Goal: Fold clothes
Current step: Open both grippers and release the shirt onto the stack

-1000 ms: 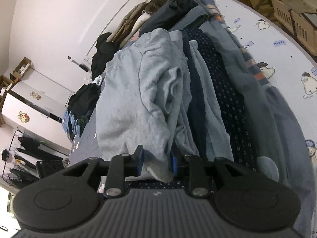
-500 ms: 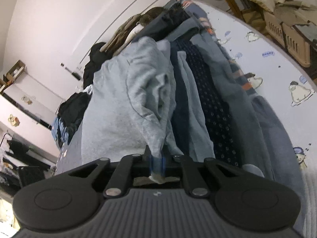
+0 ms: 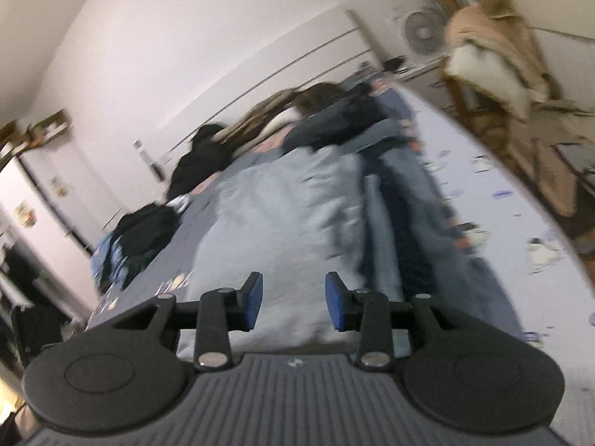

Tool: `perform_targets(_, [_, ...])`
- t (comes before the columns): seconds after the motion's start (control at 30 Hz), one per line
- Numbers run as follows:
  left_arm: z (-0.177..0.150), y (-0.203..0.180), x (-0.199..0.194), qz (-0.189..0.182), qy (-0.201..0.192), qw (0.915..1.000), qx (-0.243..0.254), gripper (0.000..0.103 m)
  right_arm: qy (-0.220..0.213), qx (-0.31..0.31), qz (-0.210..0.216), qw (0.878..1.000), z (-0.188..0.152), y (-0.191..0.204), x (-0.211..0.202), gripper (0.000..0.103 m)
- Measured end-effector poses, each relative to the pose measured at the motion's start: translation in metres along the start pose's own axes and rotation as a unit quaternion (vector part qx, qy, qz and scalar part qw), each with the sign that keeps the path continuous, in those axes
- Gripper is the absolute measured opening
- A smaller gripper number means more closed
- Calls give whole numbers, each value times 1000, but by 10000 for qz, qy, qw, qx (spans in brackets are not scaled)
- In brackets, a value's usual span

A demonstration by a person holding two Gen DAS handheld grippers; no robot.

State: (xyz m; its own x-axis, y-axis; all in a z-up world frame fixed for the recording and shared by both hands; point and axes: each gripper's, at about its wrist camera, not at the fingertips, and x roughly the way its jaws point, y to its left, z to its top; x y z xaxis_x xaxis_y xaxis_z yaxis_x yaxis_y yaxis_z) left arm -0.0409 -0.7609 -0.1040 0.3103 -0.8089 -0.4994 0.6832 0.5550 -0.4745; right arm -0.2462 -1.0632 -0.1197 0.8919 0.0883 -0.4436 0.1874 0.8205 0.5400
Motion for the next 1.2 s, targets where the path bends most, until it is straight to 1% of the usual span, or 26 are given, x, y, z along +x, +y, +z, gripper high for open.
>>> perform_targets(0.03, [-3, -3, 0, 48, 34, 10000, 5, 43, 130, -52, -34, 9999, -1, 2, 8, 37])
perform_targets(0.1, [-10, -10, 0, 150, 102, 9998, 15, 43, 424, -163, -405, 9981, -6, -1, 27, 37])
perform_targets(0.17, [-16, -16, 0, 251, 171, 9995, 25, 43, 523, -89, -798, 9954, -8, -10, 32, 37])
perform_targets(0.2, [-19, -19, -3, 299, 144, 9994, 52, 43, 454, -24, -819, 9956, -7, -12, 27, 37])
perform_targets(0.3, [-28, -26, -11, 466, 78, 9988, 91, 43, 216, 180, -830, 9962, -5, -18, 11, 38])
perform_targets(0.47, [-34, -45, -24, 972, -141, 9951, 91, 44, 133, -34, -792, 9968, -1, -7, -5, 41])
perform_targets(0.6, [-36, -67, -36, 1125, -355, 9928, 226, 49, 104, -215, -735, 9970, 1, 4, -16, 43])
perform_targets(0.73, [-40, -92, -44, 1252, -538, 9897, 437, 50, 137, -363, -707, 9967, 8, 9, -22, 44])
perform_targets(0.8, [-42, -104, -49, 1320, -613, 9883, 446, 51, 114, -398, -641, 9971, 11, 9, -26, 44])
perform_targets(1.03, [-49, -149, -54, 1765, -789, 9791, 635, 55, 107, -648, -554, 9963, 11, 17, -42, 47])
perform_targets(1.1, [-51, -162, -56, 1880, -831, 9763, 674, 60, 103, -734, -483, 9961, 11, 20, -47, 48])
perform_targets(1.2, [-52, -180, -59, 2021, -926, 9724, 714, 63, 77, -896, -387, 9952, 10, 26, -60, 49])
